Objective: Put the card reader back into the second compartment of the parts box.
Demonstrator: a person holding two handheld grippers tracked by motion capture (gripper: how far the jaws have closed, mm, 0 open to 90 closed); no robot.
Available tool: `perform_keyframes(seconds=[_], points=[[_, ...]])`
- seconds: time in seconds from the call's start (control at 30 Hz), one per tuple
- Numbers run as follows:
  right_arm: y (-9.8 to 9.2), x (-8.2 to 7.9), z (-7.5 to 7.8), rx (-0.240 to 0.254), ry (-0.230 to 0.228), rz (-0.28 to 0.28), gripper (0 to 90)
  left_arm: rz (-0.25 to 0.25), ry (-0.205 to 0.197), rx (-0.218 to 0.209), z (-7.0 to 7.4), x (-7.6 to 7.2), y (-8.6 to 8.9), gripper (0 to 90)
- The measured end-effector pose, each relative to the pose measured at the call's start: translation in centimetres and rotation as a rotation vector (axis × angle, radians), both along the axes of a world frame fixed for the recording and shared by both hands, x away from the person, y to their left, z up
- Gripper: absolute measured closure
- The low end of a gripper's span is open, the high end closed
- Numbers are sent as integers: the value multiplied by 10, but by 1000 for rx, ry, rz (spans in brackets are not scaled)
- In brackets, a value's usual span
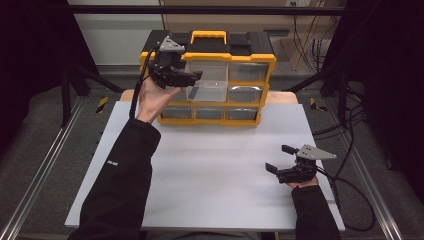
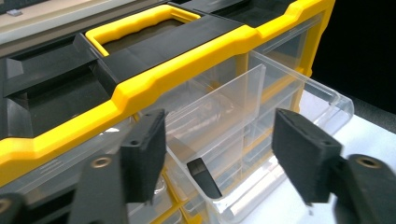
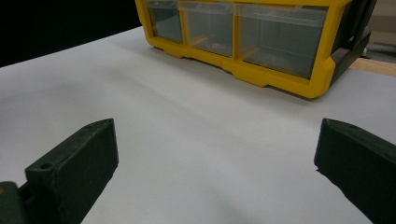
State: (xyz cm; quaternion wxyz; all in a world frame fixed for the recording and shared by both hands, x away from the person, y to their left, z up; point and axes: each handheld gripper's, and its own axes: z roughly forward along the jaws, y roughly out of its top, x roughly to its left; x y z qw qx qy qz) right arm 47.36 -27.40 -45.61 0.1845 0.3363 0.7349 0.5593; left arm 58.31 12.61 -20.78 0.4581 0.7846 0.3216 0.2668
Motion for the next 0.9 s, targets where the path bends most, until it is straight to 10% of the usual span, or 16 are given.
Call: perform_keyframes(seconds=[0.9], points=[[0, 0, 0, 4, -1, 0, 3, -45, -37, -43, -10, -29, 10, 23]])
